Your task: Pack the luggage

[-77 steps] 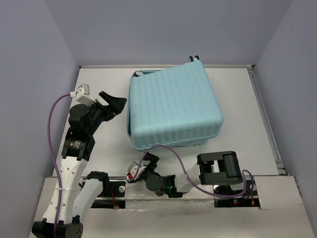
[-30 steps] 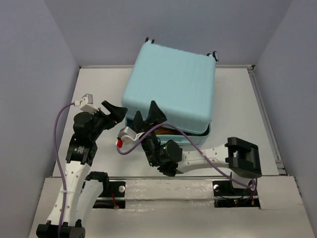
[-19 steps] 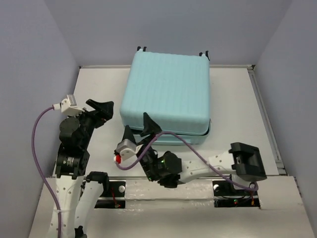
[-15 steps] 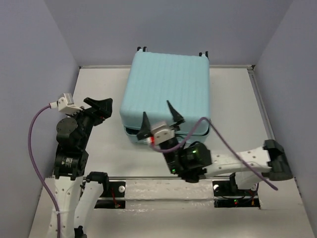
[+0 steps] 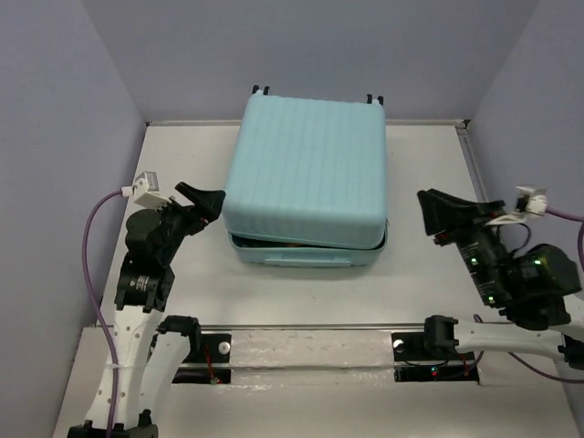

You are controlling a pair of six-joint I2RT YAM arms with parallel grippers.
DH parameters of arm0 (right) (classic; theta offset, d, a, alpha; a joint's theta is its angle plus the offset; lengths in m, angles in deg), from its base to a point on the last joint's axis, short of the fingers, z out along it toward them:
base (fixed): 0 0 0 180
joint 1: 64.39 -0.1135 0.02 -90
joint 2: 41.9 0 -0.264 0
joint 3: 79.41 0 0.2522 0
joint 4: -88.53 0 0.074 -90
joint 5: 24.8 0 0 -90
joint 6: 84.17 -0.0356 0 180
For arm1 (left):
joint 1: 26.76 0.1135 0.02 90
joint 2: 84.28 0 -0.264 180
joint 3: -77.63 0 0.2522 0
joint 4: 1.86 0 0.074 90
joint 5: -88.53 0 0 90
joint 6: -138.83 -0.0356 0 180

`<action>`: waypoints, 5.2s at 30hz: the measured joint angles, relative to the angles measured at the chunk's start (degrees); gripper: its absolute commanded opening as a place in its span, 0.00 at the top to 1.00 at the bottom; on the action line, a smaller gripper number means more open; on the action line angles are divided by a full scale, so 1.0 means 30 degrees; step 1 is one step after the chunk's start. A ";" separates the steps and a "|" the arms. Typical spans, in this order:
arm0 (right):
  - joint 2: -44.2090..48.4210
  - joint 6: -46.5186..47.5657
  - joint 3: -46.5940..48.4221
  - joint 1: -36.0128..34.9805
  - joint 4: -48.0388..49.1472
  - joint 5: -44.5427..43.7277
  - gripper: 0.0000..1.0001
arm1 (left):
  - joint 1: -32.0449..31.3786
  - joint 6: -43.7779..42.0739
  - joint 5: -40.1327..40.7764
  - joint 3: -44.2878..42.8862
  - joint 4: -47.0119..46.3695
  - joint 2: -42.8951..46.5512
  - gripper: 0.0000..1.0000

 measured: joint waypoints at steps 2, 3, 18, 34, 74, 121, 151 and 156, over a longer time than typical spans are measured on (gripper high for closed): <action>-0.2273 -0.0816 0.0838 0.0831 -0.1290 0.0911 0.56 | -0.0248 -0.0007 0.0029 -0.0976 0.0044 0.0262 0.01; -0.3883 -0.1239 0.1362 0.2091 -0.1989 0.1829 0.54 | -0.0481 -0.0022 0.0015 -0.1938 -0.0007 0.0102 0.01; -0.9522 -0.7781 -0.0801 2.3722 -0.4539 1.6043 0.93 | -1.9467 -0.3417 0.7723 -0.7592 -0.3490 -0.9347 0.01; -0.6754 -1.1613 -1.2138 2.3664 0.0197 2.2702 0.93 | -2.3707 0.0670 1.0287 0.2222 -0.7257 -1.0877 0.49; -1.1358 -0.5005 -1.0506 1.4885 0.5617 2.6542 0.46 | -1.7449 0.6033 1.2699 0.8131 -0.4466 -0.1042 0.39; -1.3945 -0.9639 -0.8225 0.3818 0.2616 1.3733 0.93 | -1.7187 0.1756 1.0222 0.1020 -0.7628 -0.9369 0.31; -1.6451 -1.0222 -0.2572 1.9853 -0.1727 1.4360 0.90 | 0.3657 0.0219 -0.0058 -1.0265 -0.3206 -2.2964 0.13; -1.9482 -0.9821 -0.0699 2.0028 -0.0219 1.5861 0.90 | 0.2754 0.1311 -0.0007 -0.7949 -0.5850 -2.2352 0.13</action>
